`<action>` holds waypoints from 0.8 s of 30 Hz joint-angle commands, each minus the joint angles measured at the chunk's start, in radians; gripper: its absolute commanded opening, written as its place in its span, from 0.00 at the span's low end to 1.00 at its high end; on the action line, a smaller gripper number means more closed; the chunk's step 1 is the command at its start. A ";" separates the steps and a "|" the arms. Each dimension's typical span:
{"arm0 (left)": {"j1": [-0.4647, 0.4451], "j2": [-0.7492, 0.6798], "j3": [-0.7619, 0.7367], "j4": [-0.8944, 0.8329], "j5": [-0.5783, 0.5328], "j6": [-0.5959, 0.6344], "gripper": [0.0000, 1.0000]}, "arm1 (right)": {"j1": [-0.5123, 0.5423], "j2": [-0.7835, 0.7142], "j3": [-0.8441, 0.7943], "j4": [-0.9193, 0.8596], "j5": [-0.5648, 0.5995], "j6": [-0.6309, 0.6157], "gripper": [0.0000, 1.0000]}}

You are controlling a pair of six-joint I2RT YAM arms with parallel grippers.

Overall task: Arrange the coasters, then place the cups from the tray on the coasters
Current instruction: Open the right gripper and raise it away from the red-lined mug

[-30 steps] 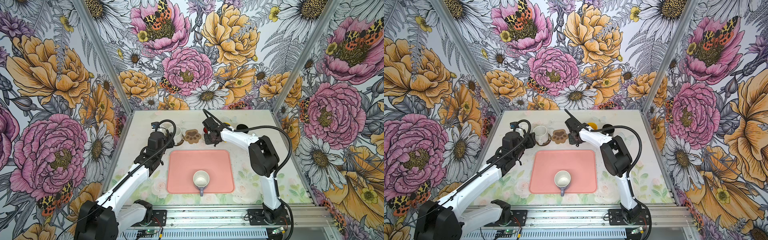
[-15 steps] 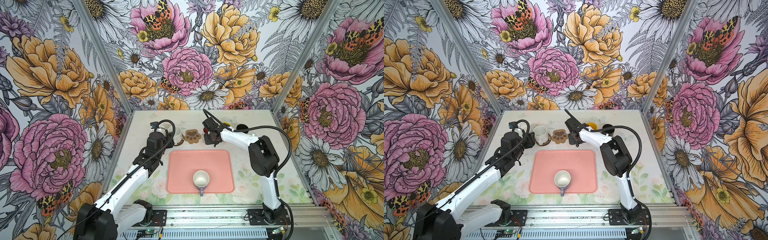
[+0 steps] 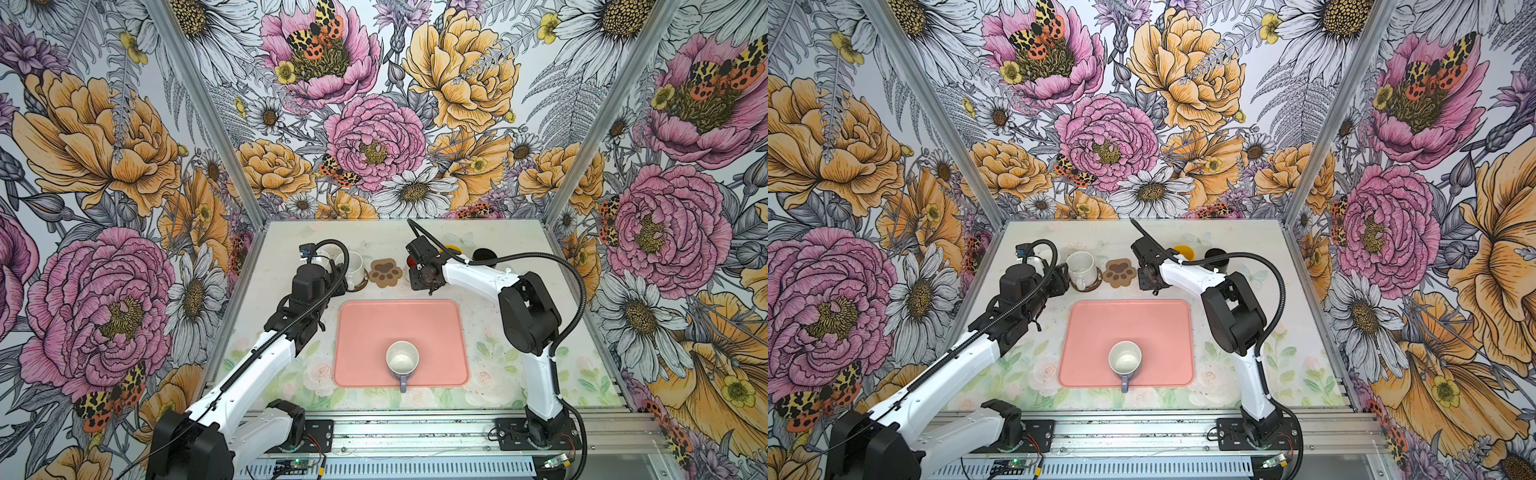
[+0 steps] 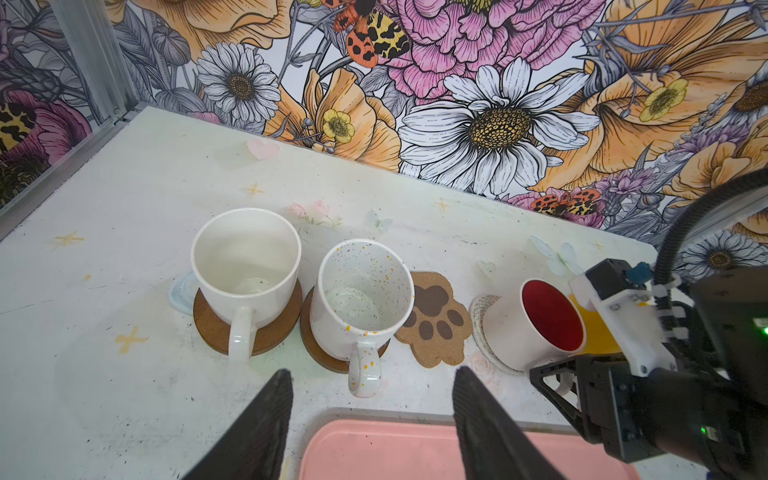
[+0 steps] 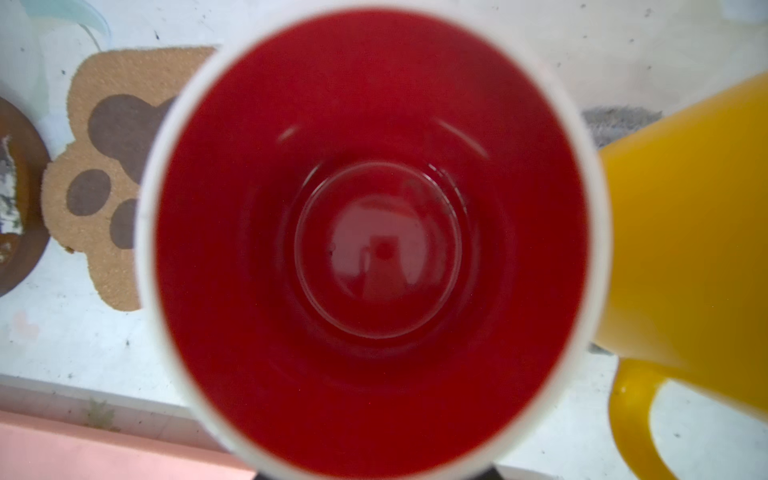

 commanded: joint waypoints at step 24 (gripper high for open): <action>0.007 -0.100 -0.024 -0.051 0.019 -0.019 0.63 | 0.019 -0.558 -0.239 0.301 0.055 0.079 0.56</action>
